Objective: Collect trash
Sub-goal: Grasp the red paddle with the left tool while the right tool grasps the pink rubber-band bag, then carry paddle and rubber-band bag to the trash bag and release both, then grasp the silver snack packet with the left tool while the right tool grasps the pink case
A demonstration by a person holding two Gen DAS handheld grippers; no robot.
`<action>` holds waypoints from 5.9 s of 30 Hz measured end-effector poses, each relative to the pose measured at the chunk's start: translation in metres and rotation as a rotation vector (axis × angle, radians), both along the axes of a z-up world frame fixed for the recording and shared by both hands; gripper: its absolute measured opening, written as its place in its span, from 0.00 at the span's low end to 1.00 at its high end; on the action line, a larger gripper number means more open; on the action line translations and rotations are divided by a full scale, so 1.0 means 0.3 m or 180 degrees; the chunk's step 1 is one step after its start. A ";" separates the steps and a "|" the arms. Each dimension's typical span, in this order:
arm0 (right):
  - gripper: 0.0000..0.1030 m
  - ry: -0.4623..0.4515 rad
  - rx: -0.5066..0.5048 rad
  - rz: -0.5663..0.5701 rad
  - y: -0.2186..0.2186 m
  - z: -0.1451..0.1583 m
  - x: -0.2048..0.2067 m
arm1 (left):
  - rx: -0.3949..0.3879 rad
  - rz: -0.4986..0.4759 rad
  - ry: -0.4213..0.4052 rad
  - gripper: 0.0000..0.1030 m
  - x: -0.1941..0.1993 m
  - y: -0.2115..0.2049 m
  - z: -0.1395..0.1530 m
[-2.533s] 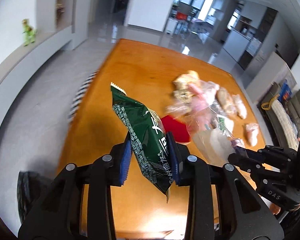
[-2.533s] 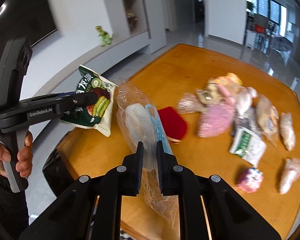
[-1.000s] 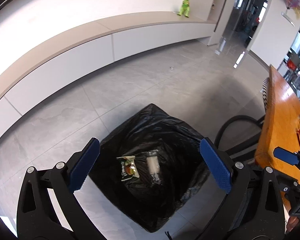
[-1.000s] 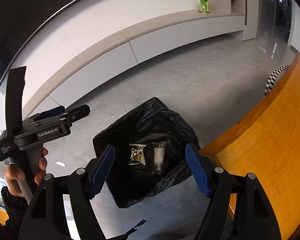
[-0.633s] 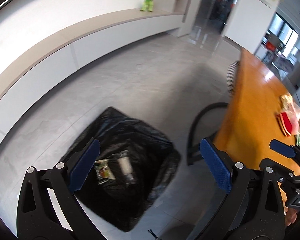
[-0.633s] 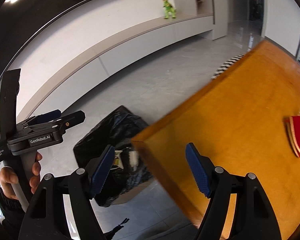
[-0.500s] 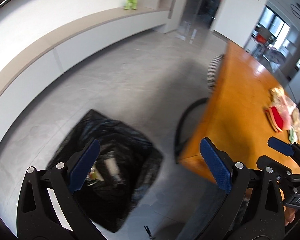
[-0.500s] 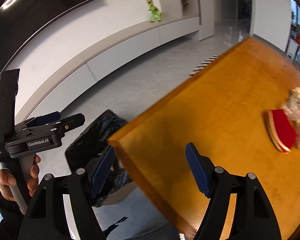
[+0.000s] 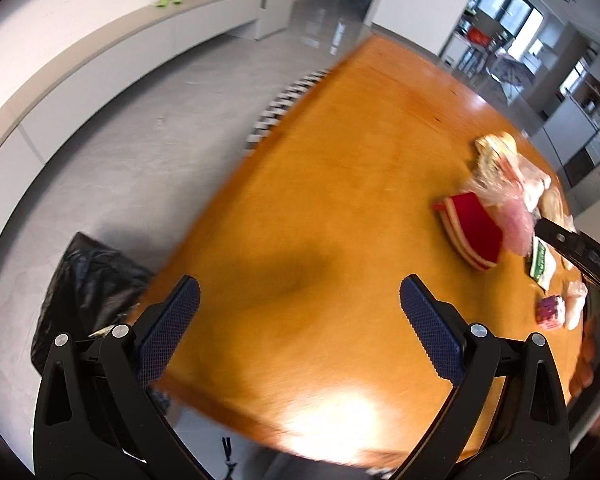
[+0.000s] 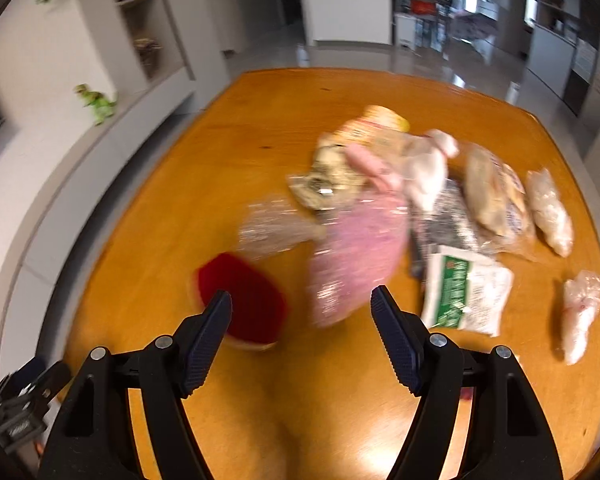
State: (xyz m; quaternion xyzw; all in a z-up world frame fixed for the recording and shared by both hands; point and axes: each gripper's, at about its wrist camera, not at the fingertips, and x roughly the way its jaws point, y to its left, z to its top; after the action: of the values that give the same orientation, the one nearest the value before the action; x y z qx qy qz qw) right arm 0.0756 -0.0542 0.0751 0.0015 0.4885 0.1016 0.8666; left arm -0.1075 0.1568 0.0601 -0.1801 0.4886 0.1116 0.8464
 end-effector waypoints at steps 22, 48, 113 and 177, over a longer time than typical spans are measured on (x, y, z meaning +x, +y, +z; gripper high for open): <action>0.22 0.0130 0.0936 0.0032 -0.396 0.024 -0.008 | -0.0293 0.0390 0.0617 0.94 0.438 -0.426 -0.136; 0.22 0.0023 0.0915 0.0499 -0.123 0.072 -0.242 | 0.0361 -0.0234 -0.0408 0.65 0.056 -0.234 0.059; 0.70 0.0217 0.0742 0.2158 0.781 -0.056 -0.655 | 0.0233 0.1666 -0.0223 0.94 -0.658 0.576 -0.052; 0.26 0.0465 0.0447 0.0597 -0.371 0.001 0.069 | -0.0205 -0.1555 0.0349 0.34 0.888 -0.621 -0.125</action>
State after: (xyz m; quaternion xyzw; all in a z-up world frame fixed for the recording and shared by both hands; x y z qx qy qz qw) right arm 0.0964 -0.1655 0.0753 0.0239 0.5400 0.2158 0.8132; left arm 0.1589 -0.0296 0.0226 -0.0772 0.5661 -0.1024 0.8143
